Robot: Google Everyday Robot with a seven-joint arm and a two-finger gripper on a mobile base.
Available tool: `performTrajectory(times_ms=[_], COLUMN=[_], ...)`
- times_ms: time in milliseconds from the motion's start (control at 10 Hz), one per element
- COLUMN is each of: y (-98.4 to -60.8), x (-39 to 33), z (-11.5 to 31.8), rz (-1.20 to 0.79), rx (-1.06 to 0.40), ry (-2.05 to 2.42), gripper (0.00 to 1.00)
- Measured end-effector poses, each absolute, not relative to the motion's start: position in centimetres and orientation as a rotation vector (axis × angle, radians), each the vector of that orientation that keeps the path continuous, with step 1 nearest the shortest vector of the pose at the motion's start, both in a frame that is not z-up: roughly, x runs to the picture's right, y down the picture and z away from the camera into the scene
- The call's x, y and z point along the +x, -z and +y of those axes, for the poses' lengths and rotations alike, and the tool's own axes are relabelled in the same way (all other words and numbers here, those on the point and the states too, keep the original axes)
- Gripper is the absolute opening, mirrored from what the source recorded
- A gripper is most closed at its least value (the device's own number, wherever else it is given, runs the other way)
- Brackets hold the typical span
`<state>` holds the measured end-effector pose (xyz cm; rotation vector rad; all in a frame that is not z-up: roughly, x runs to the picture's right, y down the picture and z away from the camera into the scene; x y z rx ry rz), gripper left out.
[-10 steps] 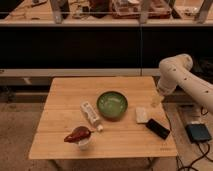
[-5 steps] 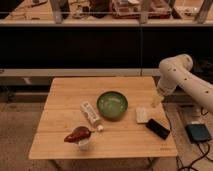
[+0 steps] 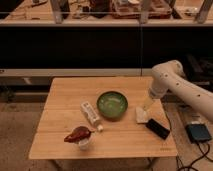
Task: Wipe the white sponge on the table
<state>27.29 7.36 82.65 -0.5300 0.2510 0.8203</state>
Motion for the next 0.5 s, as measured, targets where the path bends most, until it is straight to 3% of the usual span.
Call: performTrajectory(times_ms=[500], y=[-86.5], x=[25.1], z=[10.3], rz=[0.223], rx=[-0.577], ry=[-0.849], gripper=[0.8])
